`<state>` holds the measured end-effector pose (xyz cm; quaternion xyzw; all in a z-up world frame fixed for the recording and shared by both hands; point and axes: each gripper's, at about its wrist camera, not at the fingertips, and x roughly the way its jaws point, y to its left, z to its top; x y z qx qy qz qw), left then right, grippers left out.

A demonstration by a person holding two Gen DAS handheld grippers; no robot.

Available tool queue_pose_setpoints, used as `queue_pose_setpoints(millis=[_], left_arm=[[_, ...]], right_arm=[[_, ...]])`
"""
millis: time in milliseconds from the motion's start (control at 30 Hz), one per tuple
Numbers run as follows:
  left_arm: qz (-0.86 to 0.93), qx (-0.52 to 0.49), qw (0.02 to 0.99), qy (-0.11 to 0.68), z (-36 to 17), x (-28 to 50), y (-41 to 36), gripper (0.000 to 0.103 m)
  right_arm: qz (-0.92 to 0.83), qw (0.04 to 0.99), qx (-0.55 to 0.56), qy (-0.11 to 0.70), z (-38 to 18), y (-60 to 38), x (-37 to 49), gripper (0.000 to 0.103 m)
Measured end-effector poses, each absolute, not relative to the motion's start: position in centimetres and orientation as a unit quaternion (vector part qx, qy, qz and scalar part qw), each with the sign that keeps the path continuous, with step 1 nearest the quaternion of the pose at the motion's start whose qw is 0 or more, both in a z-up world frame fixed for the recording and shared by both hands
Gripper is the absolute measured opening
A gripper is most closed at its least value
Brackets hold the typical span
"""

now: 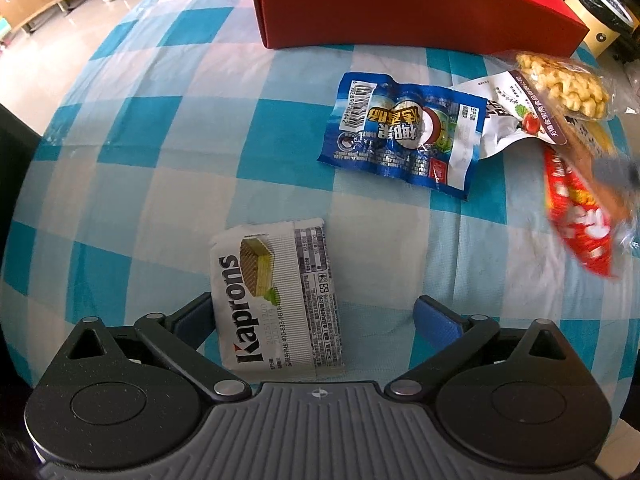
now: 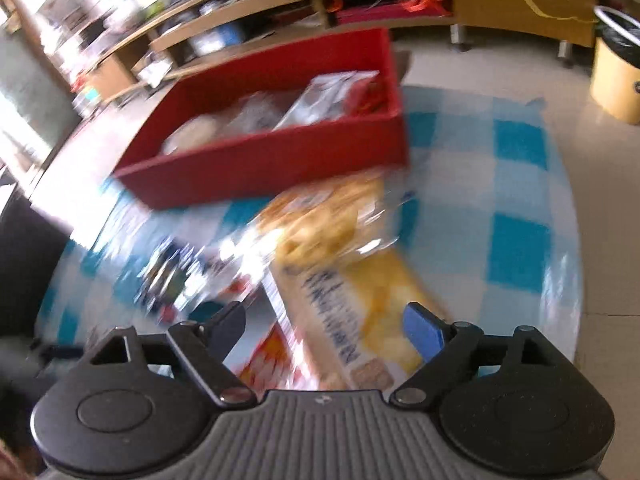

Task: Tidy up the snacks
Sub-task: 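Close left tool on the Kaprons packet while right tool grasps the HORSH bread packet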

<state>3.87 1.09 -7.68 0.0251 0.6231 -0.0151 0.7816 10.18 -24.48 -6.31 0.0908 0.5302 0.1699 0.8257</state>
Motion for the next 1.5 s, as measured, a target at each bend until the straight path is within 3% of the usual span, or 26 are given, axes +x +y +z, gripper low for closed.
queue_pose_setpoints(millis=[133, 400, 533, 567, 667, 967, 1000, 1067, 1133, 1233, 1300, 1500], left_arm=[[-0.015, 0.024, 0.780, 0.625, -7.8, 4.2, 1.2, 0.103], [-0.013, 0.025, 0.781, 0.624, -7.8, 4.4, 1.1, 0.103], [-0.015, 0.026, 0.783, 0.621, -7.9, 4.3, 1.0, 0.103], [-0.015, 0.027, 0.785, 0.619, -7.9, 4.2, 1.0, 0.103], [-0.016, 0.027, 0.789, 0.614, -7.9, 3.8, 0.8, 0.103], [-0.017, 0.029, 0.791, 0.611, -7.8, 3.5, 0.6, 0.103], [-0.019, 0.030, 0.791, 0.611, -7.8, 3.6, 0.7, 0.103], [-0.021, 0.032, 0.790, 0.611, -7.7, 3.6, 0.8, 0.103], [-0.022, 0.030, 0.789, 0.613, -7.6, 3.7, 0.9, 0.103], [-0.026, 0.026, 0.794, 0.607, -6.9, 3.6, 1.1, 0.092], [-0.028, 0.024, 0.798, 0.601, -6.3, 3.6, 1.3, 0.075], [-0.032, 0.008, 0.797, 0.603, -5.9, 3.7, 2.6, 0.068]], right_arm=[[0.225, 0.794, 0.134, 0.548, -6.2, -24.4, 7.5, 0.088], [0.135, 0.814, 0.149, 0.545, -7.4, -24.8, 10.3, 0.089], [0.119, 0.818, 0.104, 0.552, -8.5, -23.2, 11.6, 0.091], [0.123, 0.820, 0.102, 0.550, -8.7, -23.3, 11.5, 0.097], [0.134, 0.821, 0.109, 0.544, -9.0, -23.8, 11.4, 0.103], [0.110, 0.830, 0.042, 0.545, -9.4, -21.2, 11.6, 0.103], [0.116, 0.833, 0.024, 0.540, -9.3, -21.1, 11.2, 0.100], [0.119, 0.839, 0.019, 0.530, -8.9, -21.5, 10.5, 0.080], [0.122, 0.837, 0.049, 0.531, -8.6, -22.8, 10.2, 0.073], [0.117, 0.837, 0.061, 0.530, -8.3, -23.6, 9.6, 0.070], [0.115, 0.838, 0.069, 0.529, -7.9, -23.9, 9.0, 0.069], [0.122, 0.843, 0.105, 0.513, -6.5, -24.4, 6.6, 0.067]])
